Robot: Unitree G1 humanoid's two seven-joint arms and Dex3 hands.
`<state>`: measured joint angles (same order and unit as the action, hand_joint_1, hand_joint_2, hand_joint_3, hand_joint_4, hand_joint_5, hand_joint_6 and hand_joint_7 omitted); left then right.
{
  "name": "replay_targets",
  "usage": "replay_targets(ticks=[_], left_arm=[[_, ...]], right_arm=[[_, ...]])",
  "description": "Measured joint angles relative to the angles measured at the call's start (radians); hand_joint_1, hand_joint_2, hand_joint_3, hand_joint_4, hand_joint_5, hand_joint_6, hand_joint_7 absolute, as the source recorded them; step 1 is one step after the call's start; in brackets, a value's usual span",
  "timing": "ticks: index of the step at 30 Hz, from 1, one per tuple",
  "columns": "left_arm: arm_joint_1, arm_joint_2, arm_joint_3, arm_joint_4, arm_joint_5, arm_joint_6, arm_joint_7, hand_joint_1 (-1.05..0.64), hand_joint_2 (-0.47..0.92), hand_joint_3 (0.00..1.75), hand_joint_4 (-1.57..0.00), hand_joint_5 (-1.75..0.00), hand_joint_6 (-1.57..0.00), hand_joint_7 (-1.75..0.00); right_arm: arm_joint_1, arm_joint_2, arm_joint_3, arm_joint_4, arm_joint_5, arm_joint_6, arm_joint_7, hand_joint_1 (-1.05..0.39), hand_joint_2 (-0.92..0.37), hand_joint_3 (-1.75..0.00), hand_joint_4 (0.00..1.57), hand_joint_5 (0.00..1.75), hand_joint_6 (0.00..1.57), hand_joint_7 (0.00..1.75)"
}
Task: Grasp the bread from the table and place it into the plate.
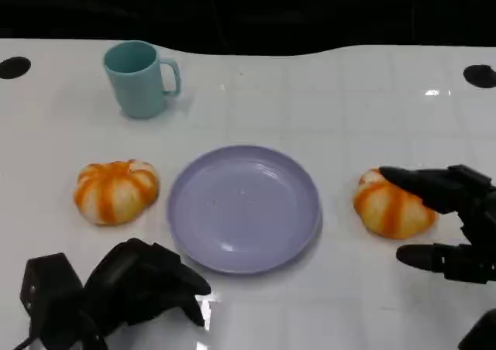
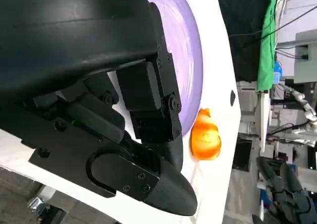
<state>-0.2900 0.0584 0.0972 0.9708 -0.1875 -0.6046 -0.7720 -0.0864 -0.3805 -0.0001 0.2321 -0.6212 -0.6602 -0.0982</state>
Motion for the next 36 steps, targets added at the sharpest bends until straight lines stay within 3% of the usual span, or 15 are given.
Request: replay_targets(ticks=[9, 15, 21, 36], left_arm=[[0.000, -0.002, -0.002, -0.001, -0.001, 0.000, 0.000, -1.05, 0.85, 0.00, -1.26, -0.90, -1.57, -0.04], [0.001, -0.002, -0.001, -0.002, -0.003, 0.001, -0.001, -1.05, 0.85, 0.00, -1.25, -0.90, -1.57, -0.04], [0.004, -0.008, -0.001, -0.012, -0.007, 0.013, -0.002, -1.05, 0.83, 0.00, -1.26, -0.89, -1.57, -0.04], [0.017, -0.009, -0.003, -0.043, -0.010, 0.020, -0.001, -1.05, 0.84, 0.00, -1.26, -0.90, -1.57, -0.03]], right_arm=[[-0.009, -0.040, 0.047, -0.081, -0.150, 0.201, -0.015, -0.72, -0.90, -0.01, 0.09, 0.29, 0.22, 0.01], [-0.035, -0.060, 0.103, -0.086, -0.179, 0.270, -0.013, -0.73, -0.89, 0.00, 0.11, 0.30, 0.23, 0.01], [-0.148, -0.050, 0.217, 0.031, -0.229, 0.368, 0.020, -0.75, -0.90, 0.00, 0.12, 0.31, 0.21, 0.00], [-0.322, -0.004, 0.384, 0.329, -0.251, 0.433, -0.039, -0.76, -0.91, 0.00, 0.10, 0.30, 0.20, 0.00]])
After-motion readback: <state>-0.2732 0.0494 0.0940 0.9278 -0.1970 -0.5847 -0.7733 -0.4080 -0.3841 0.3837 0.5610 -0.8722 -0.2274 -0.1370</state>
